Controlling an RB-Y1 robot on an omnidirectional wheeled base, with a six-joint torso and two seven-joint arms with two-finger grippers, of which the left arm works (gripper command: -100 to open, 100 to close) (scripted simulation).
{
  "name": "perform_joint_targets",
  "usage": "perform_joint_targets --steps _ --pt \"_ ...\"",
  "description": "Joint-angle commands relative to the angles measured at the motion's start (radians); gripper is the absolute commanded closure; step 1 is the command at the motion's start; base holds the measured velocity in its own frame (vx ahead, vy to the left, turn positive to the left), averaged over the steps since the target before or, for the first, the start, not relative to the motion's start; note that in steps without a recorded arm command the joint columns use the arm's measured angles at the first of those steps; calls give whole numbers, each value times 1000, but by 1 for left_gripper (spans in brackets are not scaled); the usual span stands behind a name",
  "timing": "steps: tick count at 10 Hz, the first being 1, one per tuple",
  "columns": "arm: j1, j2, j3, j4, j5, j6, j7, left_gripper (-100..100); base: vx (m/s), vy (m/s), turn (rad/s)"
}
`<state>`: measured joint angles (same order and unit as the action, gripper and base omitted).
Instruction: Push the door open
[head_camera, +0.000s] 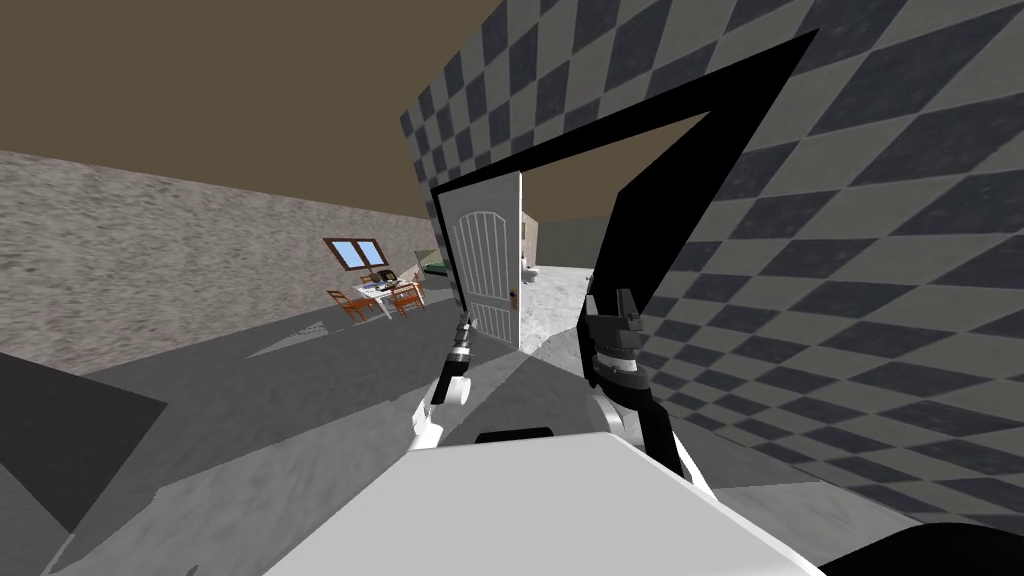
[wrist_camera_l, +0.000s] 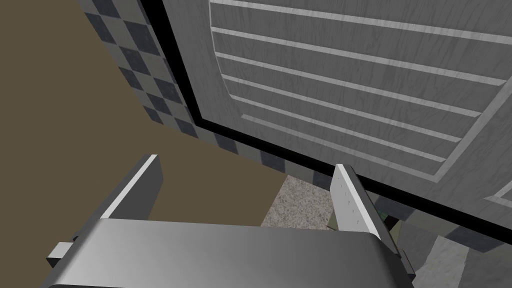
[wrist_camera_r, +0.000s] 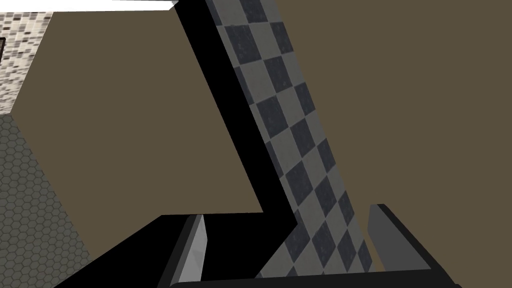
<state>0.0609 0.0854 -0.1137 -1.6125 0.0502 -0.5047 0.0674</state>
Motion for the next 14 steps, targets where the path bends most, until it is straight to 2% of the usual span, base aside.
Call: perform_joint_targets --steps 1,3,4,7,8,14 --pt "-29 3 -4 50 1 -1 1 -100 87 40 -68" --pt "-66 1 -10 113 2 3 0 -100 95 32 -55" --pt "-66 1 -10 122 2 3 0 -100 71 23 -17" --pt "-122 -3 -19 213 2 8 -2 -100 76 19 -52" --pt "-122 -3 -19 218 2 8 -2 -100 60 25 -11" --pt "-230 -16 -36 401 3 19 -7 -100 85 35 -51"
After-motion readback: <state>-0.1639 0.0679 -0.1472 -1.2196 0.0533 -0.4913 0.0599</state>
